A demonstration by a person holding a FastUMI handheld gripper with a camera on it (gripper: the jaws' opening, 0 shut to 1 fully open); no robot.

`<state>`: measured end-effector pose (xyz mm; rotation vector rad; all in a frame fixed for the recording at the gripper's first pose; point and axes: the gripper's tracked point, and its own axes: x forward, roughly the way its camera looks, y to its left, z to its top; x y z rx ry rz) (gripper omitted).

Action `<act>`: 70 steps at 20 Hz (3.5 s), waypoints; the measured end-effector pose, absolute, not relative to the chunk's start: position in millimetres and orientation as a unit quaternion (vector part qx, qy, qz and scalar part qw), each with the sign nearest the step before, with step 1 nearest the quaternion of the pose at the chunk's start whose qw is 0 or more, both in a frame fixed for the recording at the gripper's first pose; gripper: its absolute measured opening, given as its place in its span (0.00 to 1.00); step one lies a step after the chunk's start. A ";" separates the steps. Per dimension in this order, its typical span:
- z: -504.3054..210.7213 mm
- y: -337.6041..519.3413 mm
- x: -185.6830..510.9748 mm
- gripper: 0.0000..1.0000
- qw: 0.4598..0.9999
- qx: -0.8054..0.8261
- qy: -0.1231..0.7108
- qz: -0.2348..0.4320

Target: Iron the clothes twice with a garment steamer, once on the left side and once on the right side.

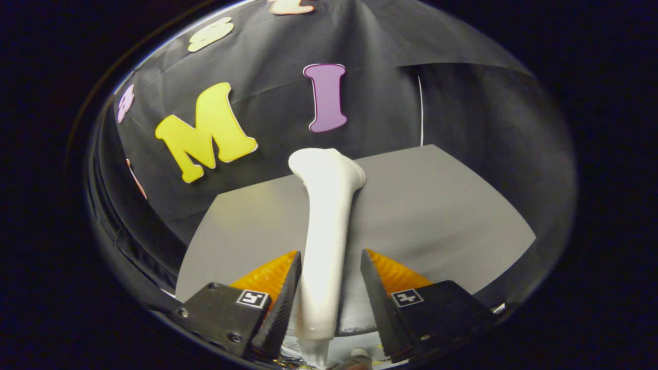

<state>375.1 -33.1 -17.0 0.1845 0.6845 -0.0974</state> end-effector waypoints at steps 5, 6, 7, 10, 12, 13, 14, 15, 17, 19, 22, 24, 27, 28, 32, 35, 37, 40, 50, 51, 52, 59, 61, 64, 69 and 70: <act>-17.2 -27.5 377.4 0.51 0.937 0.074 0.336 -0.058; -15.7 -29.3 376.8 0.47 0.938 0.070 0.336 -0.059; -16.8 -29.0 377.4 0.42 0.938 0.072 0.333 -0.060; -15.9 -25.6 378.6 0.38 0.941 0.081 0.325 -0.053; -12.5 -24.7 379.8 0.35 0.944 0.089 0.313 -0.056; -11.1 -24.8 379.5 0.34 0.947 0.091 0.304 -0.057; -9.7 -22.8 378.0 0.34 0.948 0.097 0.297 -0.054; -7.6 -19.1 373.9 0.34 0.950 0.103 0.292 -0.049; -3.0 -9.1 359.7 0.34 0.953 0.104 0.281 -0.045; 7.3 -2.3 342.9 0.34 0.958 0.099 0.265 -0.049; 24.4 13.4 318.8 0.34 0.965 0.094 0.240 -0.057; 32.6 27.8 302.9 0.34 0.969 0.092 0.223 -0.060; 39.6 57.1 279.1 0.34 0.974 0.089 0.199 -0.063; 41.0 68.7 271.2 0.34 0.975 0.090 0.194 -0.064; 51.3 114.9 252.1 0.34 0.982 0.076 0.166 -0.053; 68.8 151.5 239.4 0.34 0.989 0.060 0.130 -0.037; 83.8 174.3 233.1 0.34 0.993 0.047 0.103 -0.025; 110.3 205.2 227.6 0.34 0.998 0.036 0.057 -0.007; 172.6 288.2 232.8 0.34 0.996 0.012 -0.058 0.066; 177.6 296.5 234.9 0.34 0.995 0.006 -0.070 0.070; 182.6 304.2 234.0 0.34 0.994 0.001 -0.083 0.074; 225.0 369.1 239.4 0.34 0.984 -0.016 -0.150 0.098; 238.1 379.6 246.0 0.34 0.982 -0.022 -0.162 0.095; 253.1 391.3 259.1 0.34 0.981 -0.031 -0.172 0.084; 262.5 399.6 282.1 0.34 0.984 -0.036 -0.163 0.068; 262.2 401.2 285.9 0.34 0.984 -0.039 -0.158 0.067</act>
